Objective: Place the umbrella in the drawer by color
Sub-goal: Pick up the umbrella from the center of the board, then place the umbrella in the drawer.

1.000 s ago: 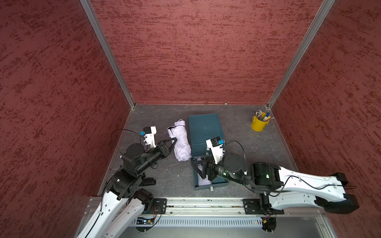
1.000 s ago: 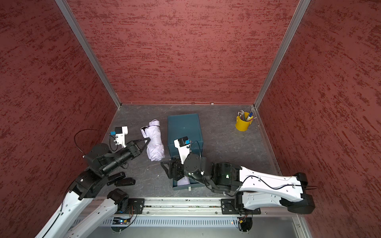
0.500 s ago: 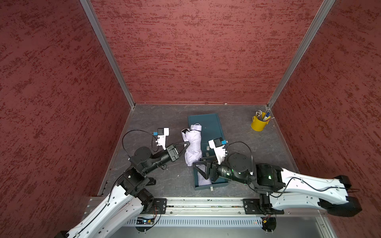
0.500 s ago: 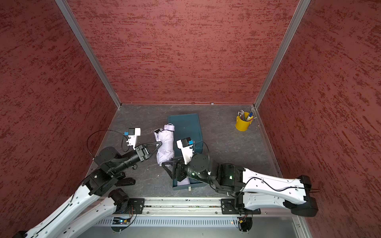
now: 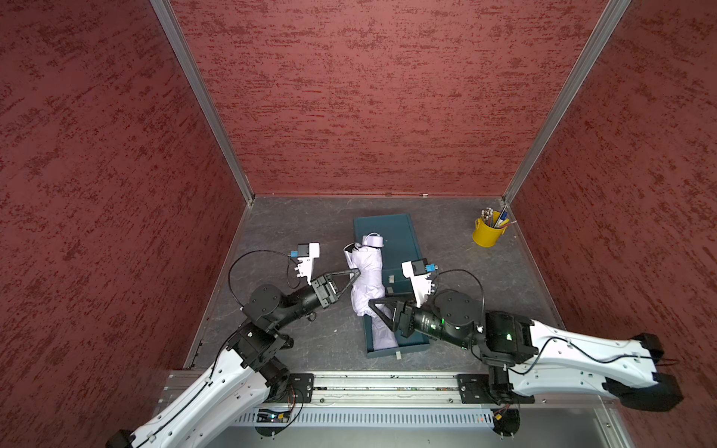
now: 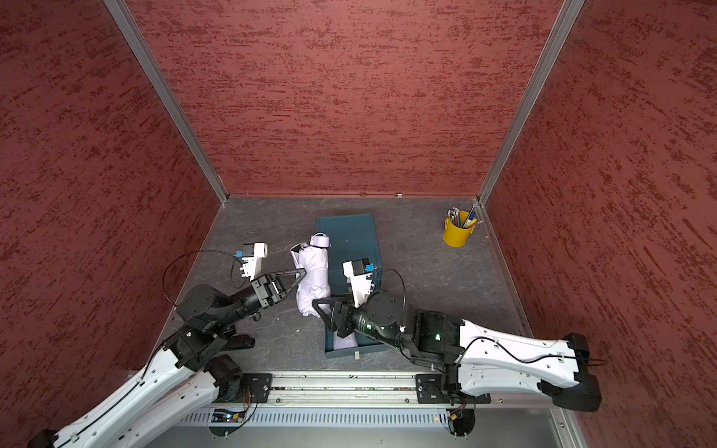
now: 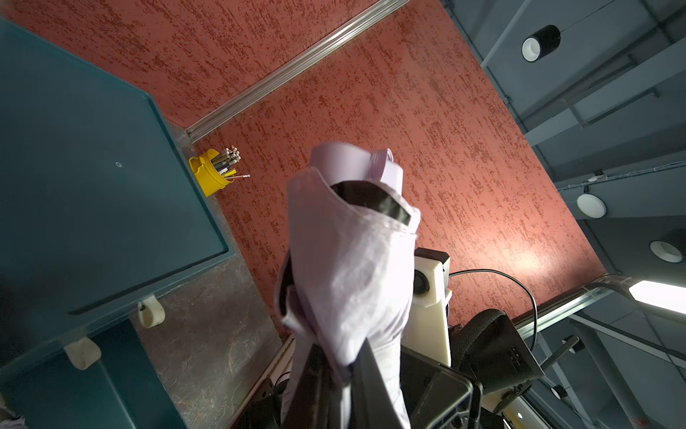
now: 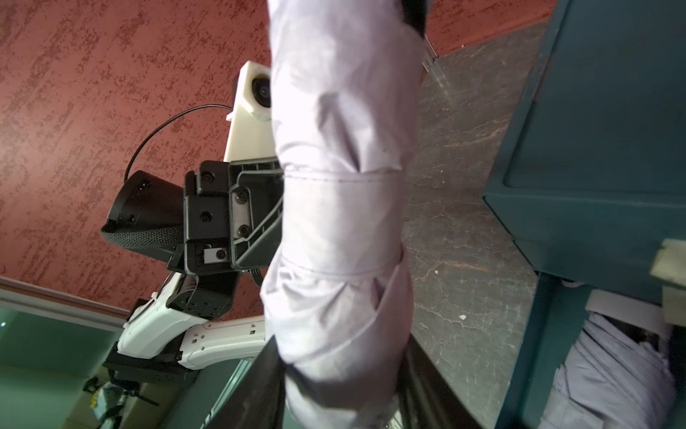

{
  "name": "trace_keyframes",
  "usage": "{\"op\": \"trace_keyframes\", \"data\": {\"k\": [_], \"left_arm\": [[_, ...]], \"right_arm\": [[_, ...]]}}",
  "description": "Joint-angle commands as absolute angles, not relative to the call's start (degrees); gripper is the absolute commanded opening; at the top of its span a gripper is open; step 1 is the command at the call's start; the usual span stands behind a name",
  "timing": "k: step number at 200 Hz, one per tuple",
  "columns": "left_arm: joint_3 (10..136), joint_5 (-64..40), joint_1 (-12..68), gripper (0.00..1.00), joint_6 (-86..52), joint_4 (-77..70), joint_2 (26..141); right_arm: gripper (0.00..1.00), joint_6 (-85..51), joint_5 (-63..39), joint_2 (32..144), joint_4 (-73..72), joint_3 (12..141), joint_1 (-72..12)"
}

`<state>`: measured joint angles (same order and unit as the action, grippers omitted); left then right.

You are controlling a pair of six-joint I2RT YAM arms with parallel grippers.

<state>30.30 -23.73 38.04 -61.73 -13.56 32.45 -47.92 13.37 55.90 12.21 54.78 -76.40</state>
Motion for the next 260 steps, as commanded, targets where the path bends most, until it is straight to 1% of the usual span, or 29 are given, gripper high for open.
{"op": "trace_keyframes", "data": {"k": [1, 27, 34, 62, 72, 74, 90, 94, 100, 106, 119, 127, 153, 173, 207, 222, 260], "left_arm": [[29.83, -24.02, 38.27, 0.00, -62.89, -19.59, 31.12], [28.14, -23.21, 38.41, 0.00, -62.07, -18.88, 31.42], [27.89, -23.05, 38.41, 0.00, -61.59, -18.19, 31.54], [27.51, -20.83, 38.81, 0.00, -58.83, -13.31, 31.55], [27.24, -19.92, 39.00, 0.00, -58.14, -12.05, 31.64], [27.20, -19.77, 39.04, 0.01, -58.00, -11.74, 31.71], [27.62, -18.71, 39.40, 0.21, -56.29, -9.14, 32.07], [27.71, -18.45, 39.52, 0.28, -55.86, -8.45, 32.16], [28.06, -17.87, 39.66, 0.42, -55.09, -7.23, 32.26], [28.59, -17.13, 39.80, 0.51, -54.37, -5.47, 32.35], [30.25, -14.91, 39.94, 0.65, -52.21, -1.11, 32.34], [31.52, -13.31, 39.99, 0.70, -50.62, 1.94, 32.34], [37.39, -6.93, 40.04, 0.77, -44.72, 13.47, 33.22], [41.65, -3.72, 40.08, 0.77, -40.02, 20.42, 36.38], [45.81, -1.88, 40.15, 0.77, -35.82, 25.15, 44.50], [47.60, -2.20, 40.29, 0.81, -34.69, 25.65, 48.17], [49.89, -1.95, 40.82, 0.81, -33.60, 24.88, 53.81]], "right_arm": [[0.40, -48.05, 13.65, 55.83, 9.76, 54.58, -75.99], [0.28, -47.10, 13.28, 56.38, 11.26, 55.75, -75.99], [0.21, -47.05, 13.32, 56.56, 11.70, 55.97, -76.02], [0.00, -46.44, 13.59, 56.52, 14.67, 57.32, -76.01], [0.00, -46.26, 14.05, 56.43, 16.85, 57.96, -76.02], [0.00, -46.30, 14.17, 56.36, 17.29, 58.06, -75.98], [0.00, -46.31, 14.89, 56.03, 21.34, 59.16, -76.01], [0.00, -46.32, 14.95, 55.96, 22.36, 59.50, -76.02], [0.00, -46.18, 14.99, 55.69, 24.33, 60.11, -76.01], [0.00, -46.21, 14.99, 55.39, 26.15, 60.35, -75.98], [0.00, -46.36, 14.31, 54.28, 29.50, 60.49, -75.97], [0.00, -46.42, 13.35, 53.57, 31.90, 60.47, -75.98], [0.00, -50.06, 7.20, 50.95, 43.35, 60.91, -76.10], [0.00, -55.46, 2.46, 48.86, 50.99, 59.98, -76.37], [0.00, -61.12, -1.50, 46.24, 52.06, 54.80, -77.42], [0.00, -62.08, -1.39, 46.60, 53.05, 53.66, -77.37], [0.00, -64.10, 0.72, 50.16, 54.54, 52.70, -76.98]]}}
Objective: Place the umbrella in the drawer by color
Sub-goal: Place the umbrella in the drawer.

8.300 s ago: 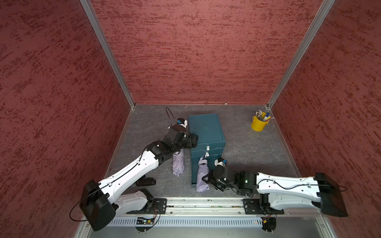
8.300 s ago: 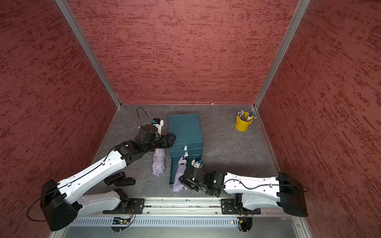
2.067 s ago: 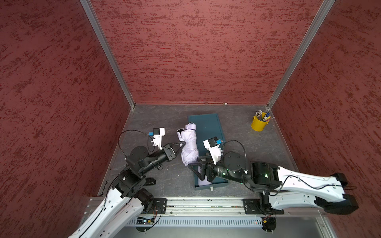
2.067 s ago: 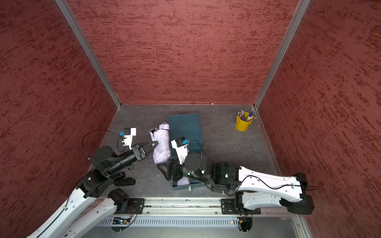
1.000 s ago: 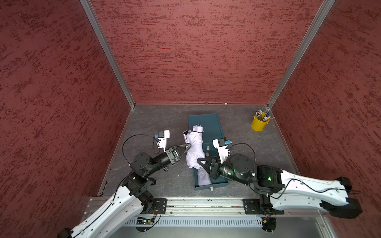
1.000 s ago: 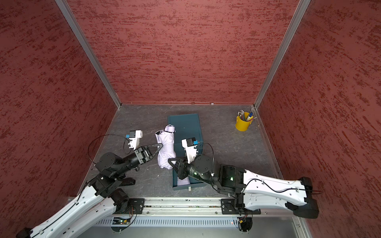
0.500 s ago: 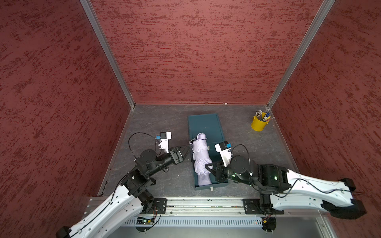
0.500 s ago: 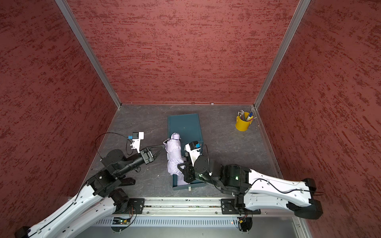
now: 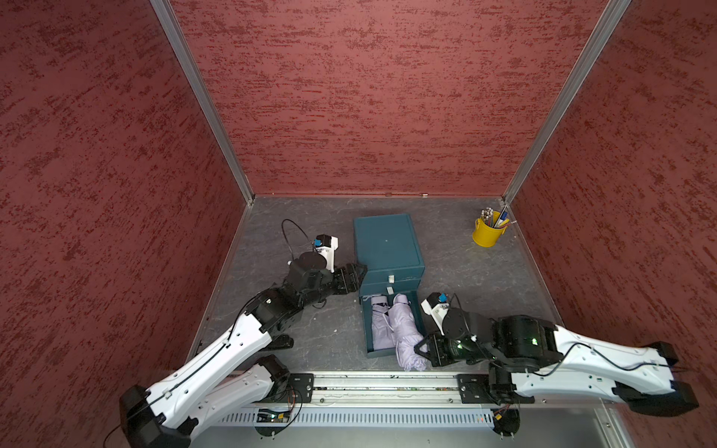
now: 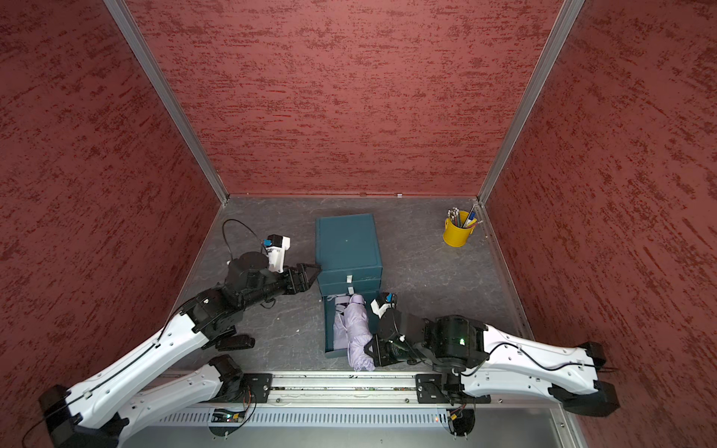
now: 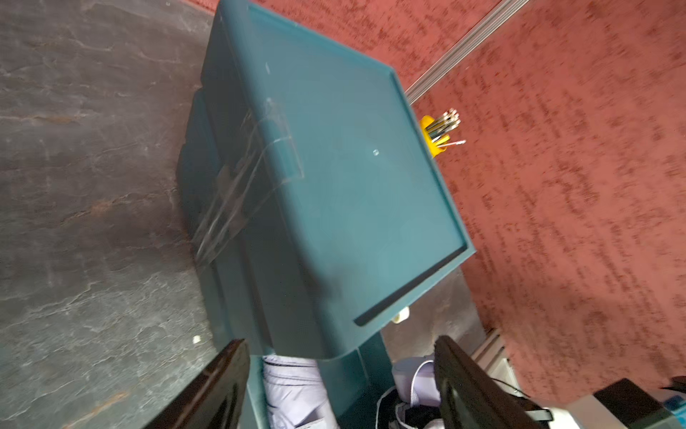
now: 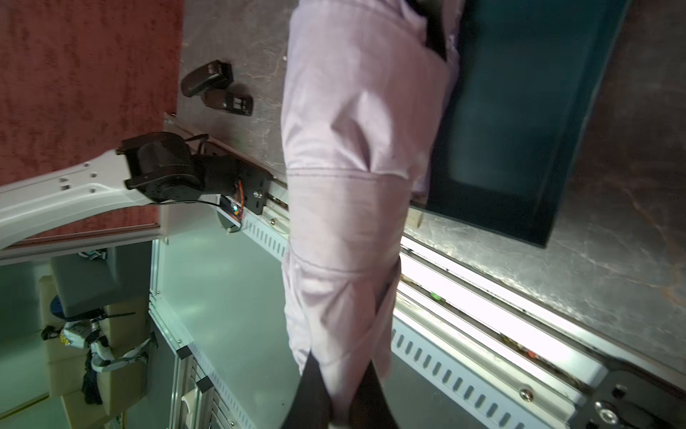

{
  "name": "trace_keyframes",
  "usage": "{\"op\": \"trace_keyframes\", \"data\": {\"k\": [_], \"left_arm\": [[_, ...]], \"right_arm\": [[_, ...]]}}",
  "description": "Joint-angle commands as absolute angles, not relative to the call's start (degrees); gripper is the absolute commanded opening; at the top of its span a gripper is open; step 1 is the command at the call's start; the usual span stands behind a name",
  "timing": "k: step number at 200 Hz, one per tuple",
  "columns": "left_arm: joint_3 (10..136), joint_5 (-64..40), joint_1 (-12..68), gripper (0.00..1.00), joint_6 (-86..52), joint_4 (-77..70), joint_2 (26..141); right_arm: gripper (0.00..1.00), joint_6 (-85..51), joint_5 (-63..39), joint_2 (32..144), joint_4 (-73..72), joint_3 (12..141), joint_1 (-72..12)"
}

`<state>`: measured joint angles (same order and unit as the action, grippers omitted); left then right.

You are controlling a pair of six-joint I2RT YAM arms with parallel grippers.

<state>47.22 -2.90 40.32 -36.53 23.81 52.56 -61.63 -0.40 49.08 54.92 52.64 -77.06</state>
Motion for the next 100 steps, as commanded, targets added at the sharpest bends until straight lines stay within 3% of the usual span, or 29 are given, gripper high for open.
{"op": "trace_keyframes", "data": {"k": [1, 100], "left_arm": [[49.95, -1.85, 40.84, 0.81, -33.54, 24.88, 53.89], [56.69, 2.13, 40.65, 0.75, -30.14, 26.07, 65.70]], "right_arm": [[0.00, -64.17, 0.71, 50.26, 54.47, 52.63, -76.90], [0.00, -63.51, -13.86, 56.02, 43.15, 48.09, -63.14]]}}
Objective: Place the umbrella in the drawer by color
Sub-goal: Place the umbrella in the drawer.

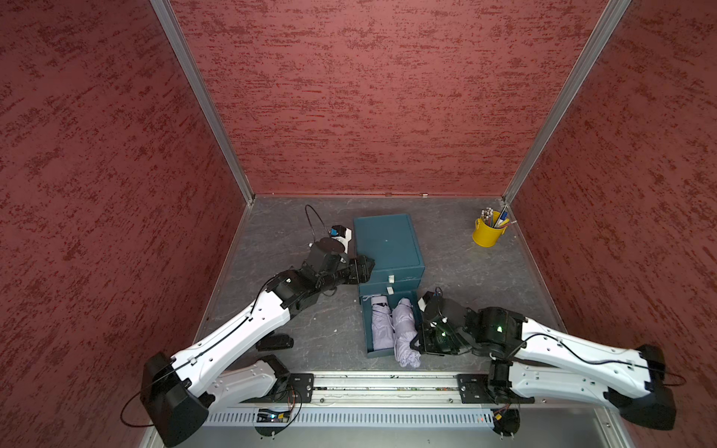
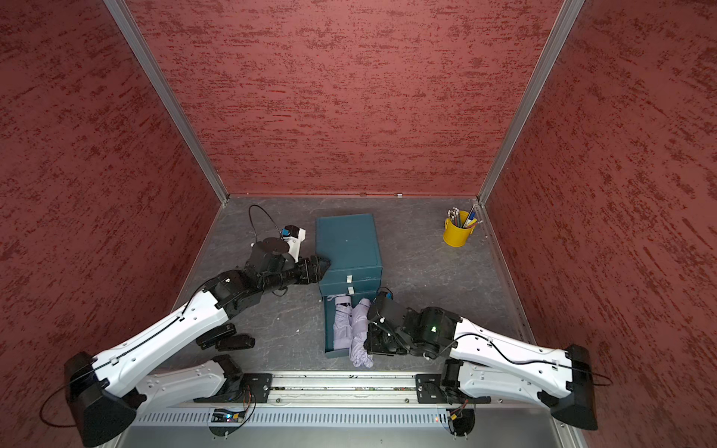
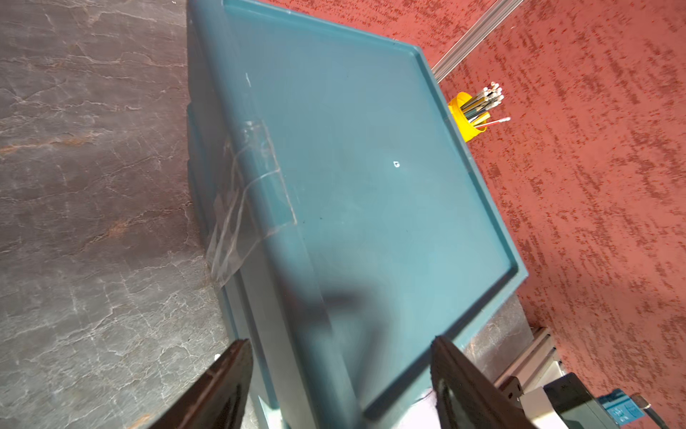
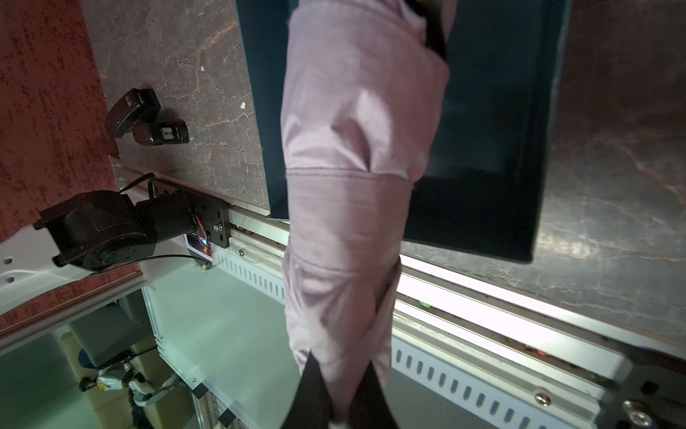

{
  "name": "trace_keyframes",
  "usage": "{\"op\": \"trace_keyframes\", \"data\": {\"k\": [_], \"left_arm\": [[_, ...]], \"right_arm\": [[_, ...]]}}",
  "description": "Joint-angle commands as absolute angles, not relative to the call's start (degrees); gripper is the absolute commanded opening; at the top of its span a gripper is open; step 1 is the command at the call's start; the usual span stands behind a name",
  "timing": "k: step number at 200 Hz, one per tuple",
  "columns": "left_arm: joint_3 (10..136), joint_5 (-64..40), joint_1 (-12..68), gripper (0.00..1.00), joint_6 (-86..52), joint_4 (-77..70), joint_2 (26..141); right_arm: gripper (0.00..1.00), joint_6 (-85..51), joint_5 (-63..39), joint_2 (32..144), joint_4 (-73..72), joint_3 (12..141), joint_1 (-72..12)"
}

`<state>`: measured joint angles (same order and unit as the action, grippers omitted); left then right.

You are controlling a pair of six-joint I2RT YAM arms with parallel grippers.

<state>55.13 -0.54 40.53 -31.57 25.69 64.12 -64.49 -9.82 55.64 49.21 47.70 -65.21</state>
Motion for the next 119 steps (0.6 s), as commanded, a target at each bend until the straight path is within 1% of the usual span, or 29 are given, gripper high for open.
{"op": "trace_keyframes", "data": {"k": [1, 14, 63, 83, 119], "left_arm": [[56.69, 2.25, 40.63, 0.74, -30.15, 26.17, 65.76], [56.44, 3.22, 40.61, 0.72, -30.13, 26.62, 66.28], [55.46, 4.48, 40.61, 0.69, -27.84, 27.16, 66.43], [55.06, 4.73, 40.51, 0.67, -27.48, 27.41, 66.36], [54.32, 5.49, 40.52, 0.65, -26.81, 27.53, 66.45]], "right_arm": [[0.00, -63.53, -13.92, 56.05, 43.15, 48.08, -63.03], [0.00, -63.24, -15.34, 56.50, 42.06, 47.62, -61.49], [0.00, -62.01, -22.68, 59.54, 38.51, 44.92, -54.95], [0.00, -61.34, -23.57, 59.85, 38.41, 44.35, -53.19], [0.00, -57.08, -23.76, 60.73, 42.14, 47.19, -49.83]]}}
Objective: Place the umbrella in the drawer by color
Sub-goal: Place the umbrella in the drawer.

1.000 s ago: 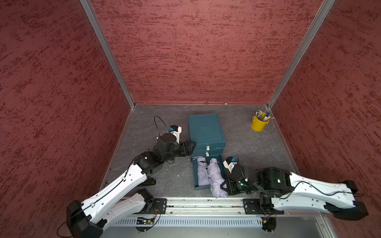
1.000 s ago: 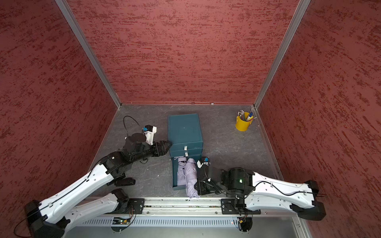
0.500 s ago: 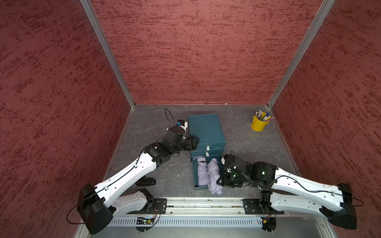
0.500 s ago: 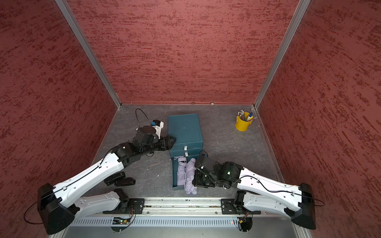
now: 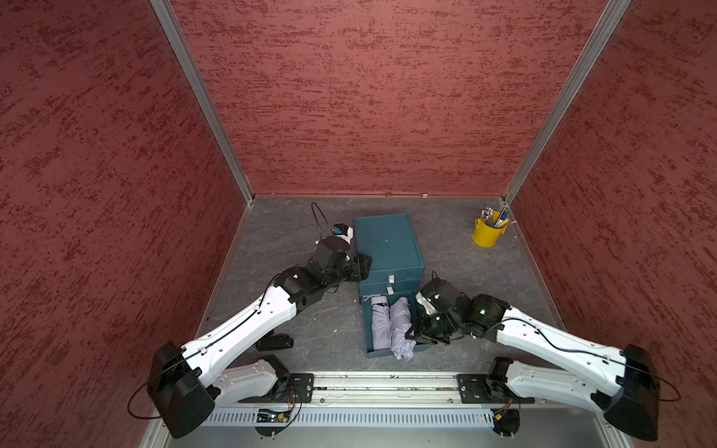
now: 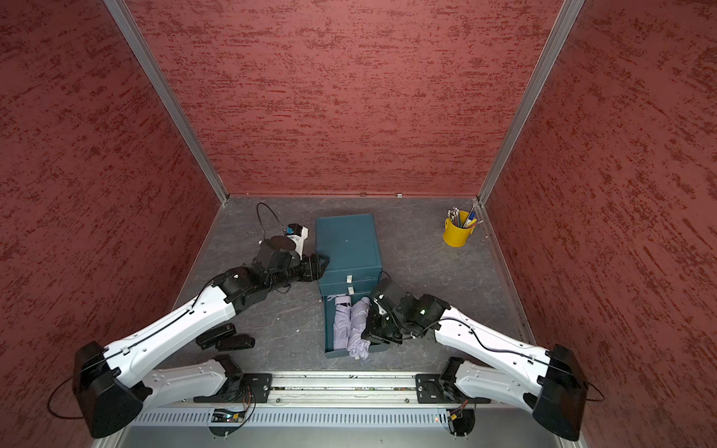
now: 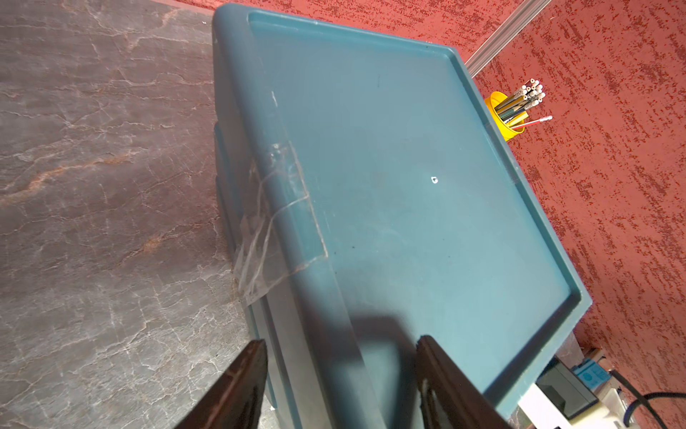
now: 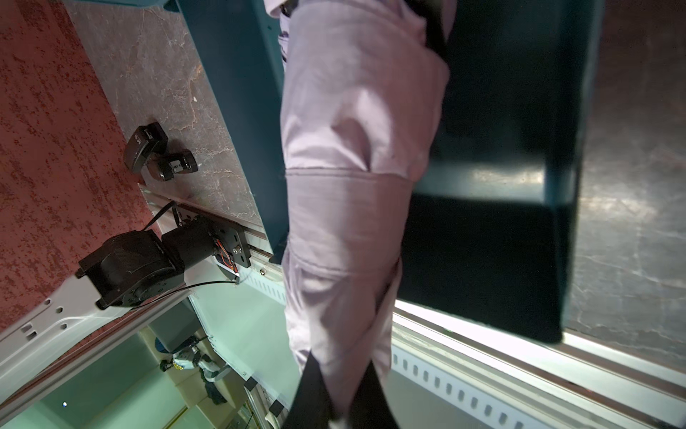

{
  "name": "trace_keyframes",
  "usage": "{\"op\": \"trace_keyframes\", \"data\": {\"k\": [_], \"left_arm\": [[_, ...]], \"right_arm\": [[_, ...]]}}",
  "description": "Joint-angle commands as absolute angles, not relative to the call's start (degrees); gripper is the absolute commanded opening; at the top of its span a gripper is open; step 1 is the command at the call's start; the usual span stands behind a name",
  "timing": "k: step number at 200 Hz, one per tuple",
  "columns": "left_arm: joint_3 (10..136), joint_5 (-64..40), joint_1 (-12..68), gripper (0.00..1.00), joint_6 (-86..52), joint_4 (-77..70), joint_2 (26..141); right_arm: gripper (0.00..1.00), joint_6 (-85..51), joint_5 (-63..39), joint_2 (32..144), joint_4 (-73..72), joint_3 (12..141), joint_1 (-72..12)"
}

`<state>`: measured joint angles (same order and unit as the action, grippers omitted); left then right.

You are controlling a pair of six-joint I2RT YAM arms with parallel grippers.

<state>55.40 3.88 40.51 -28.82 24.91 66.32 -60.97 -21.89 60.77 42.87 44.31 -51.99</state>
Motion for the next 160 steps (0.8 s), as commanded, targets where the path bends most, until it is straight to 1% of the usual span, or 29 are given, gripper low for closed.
{"op": "trace_keyframes", "data": {"k": [1, 64, 101, 128, 160], "left_arm": [[54.27, 5.47, 40.52, 0.64, -26.81, 27.56, 66.49], [53.84, 4.31, 40.61, 0.60, -25.32, 27.75, 66.97], [53.17, 3.77, 40.56, 0.60, -25.09, 27.62, 66.50], [52.93, 3.84, 40.65, 0.59, -24.54, 27.78, 66.39], [52.65, 3.88, 40.61, 0.59, -24.57, 27.45, 66.36]], "right_arm": [[0.00, -57.01, -23.83, 60.77, 42.12, 47.19, -49.75], [0.00, -56.41, -27.27, 65.92, 34.32, 45.43, -45.58], [0.00, -55.23, -27.99, 67.71, 33.37, 46.36, -43.80], [0.00, -52.57, -25.86, 69.20, 35.68, 47.23, -43.36], [0.00, -48.80, -20.67, 69.86, 39.02, 47.63, -43.42]]}}
